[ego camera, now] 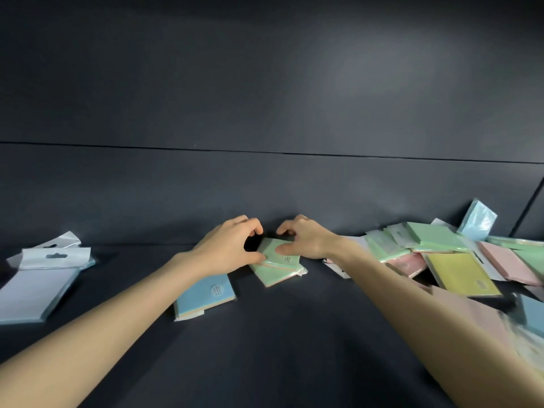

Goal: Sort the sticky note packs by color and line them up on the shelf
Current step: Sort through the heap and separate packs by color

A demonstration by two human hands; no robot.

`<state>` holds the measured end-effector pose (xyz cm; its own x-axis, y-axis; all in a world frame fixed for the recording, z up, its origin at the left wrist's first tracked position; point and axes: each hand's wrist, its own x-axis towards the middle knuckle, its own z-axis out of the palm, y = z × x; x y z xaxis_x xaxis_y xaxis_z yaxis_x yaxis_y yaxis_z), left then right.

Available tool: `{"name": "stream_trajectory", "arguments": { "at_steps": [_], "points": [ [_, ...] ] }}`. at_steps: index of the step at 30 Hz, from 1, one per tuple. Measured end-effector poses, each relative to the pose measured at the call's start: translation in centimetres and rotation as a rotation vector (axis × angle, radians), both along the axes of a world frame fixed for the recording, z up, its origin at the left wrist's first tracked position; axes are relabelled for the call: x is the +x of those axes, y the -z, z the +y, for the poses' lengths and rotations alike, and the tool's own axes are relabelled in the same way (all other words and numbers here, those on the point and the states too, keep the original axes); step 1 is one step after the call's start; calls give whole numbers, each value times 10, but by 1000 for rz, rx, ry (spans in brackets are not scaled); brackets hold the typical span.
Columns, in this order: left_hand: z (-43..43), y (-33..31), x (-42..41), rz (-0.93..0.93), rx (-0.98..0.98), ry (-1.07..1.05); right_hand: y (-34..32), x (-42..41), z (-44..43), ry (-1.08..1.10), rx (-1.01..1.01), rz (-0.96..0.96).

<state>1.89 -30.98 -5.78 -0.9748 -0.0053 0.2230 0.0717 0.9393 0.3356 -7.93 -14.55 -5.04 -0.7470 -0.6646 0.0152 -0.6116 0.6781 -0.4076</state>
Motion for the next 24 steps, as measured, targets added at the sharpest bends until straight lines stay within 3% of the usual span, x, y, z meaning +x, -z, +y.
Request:
{"name": "stream_trajectory", "arguments": {
  "at_steps": [8, 16, 24],
  "points": [
    [33, -13, -13, -32, -94, 83, -7, 5, 56, 100, 85, 170],
    [105, -20, -43, -65, -114, 211, -20, -14, 148, 271, 122, 208],
    [165, -9, -64, -249, -40, 80, -14, -29, 206, 174, 159, 245]
  ]
}}
